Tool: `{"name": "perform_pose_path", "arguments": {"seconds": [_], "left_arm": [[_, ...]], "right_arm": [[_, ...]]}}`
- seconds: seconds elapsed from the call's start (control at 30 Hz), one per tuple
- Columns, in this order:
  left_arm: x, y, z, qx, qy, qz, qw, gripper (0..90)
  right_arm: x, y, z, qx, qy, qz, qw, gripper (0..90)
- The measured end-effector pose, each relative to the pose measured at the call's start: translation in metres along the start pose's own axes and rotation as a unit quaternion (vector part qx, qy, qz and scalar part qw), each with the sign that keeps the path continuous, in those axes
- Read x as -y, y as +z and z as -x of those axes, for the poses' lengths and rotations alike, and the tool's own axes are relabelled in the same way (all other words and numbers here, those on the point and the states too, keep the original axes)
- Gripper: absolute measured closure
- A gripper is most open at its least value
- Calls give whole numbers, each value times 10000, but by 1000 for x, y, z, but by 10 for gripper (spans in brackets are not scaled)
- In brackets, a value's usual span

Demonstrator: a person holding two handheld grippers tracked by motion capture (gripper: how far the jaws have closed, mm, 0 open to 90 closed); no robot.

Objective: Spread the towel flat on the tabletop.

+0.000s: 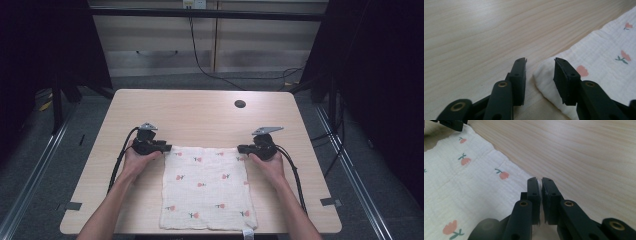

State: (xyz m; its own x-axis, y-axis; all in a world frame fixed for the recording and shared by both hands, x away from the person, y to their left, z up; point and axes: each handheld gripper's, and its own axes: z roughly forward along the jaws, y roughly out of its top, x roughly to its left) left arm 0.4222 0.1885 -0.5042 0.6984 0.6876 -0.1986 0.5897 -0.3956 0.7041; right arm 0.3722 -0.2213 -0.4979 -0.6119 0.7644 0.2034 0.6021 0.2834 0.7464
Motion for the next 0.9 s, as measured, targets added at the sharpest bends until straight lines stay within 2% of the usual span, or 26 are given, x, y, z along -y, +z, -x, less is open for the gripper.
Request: {"name": "perform_pose_path", "arguments": {"seconds": [0.07,0.13,0.17,0.27,0.33,0.37,0.4,0.43,0.5,0.6,0.7,0.77,0.8,0.9], "left_arm": [[0,0,4,-65,159,-37,9998,669],[0,1,8,-43,209,-61,9998,669],[0,1,10,-134,330,-103,9993,671],[1,1,14,-244,489,-91,9985,750],[4,0,15,-206,472,-33,9987,813],[6,0,15,-242,394,103,9989,847],[9,1,14,-119,201,213,9995,861],[11,2,13,-2,102,290,9995,866],[13,1,12,92,-58,366,9993,874],[11,-1,12,140,-16,328,9994,876],[7,-7,11,273,-101,449,9986,876],[4,-13,12,309,-86,508,9982,876],[0,-19,13,287,11,508,9983,876],[-5,-25,14,263,85,536,9982,877]], "right_arm": [[1,0,1,7,17,-17,10000,851],[1,1,1,11,15,-24,10000,847],[1,0,0,13,16,-18,10000,842],[0,-1,0,-4,12,28,10000,846],[0,-1,0,-13,33,37,10000,849],[0,-2,0,-11,46,38,10000,851],[0,-1,1,-17,45,45,10000,852],[0,-2,1,-11,65,34,10000,852],[0,-3,3,-26,69,79,9999,856],[-1,-5,4,-25,104,115,9999,858],[-3,-8,4,-30,95,162,9998,859],[-4,-10,3,-45,70,193,9998,861],[-6,-11,2,-48,48,193,9998,861],[-8,-12,1,-41,38,174,9998,862]]}}
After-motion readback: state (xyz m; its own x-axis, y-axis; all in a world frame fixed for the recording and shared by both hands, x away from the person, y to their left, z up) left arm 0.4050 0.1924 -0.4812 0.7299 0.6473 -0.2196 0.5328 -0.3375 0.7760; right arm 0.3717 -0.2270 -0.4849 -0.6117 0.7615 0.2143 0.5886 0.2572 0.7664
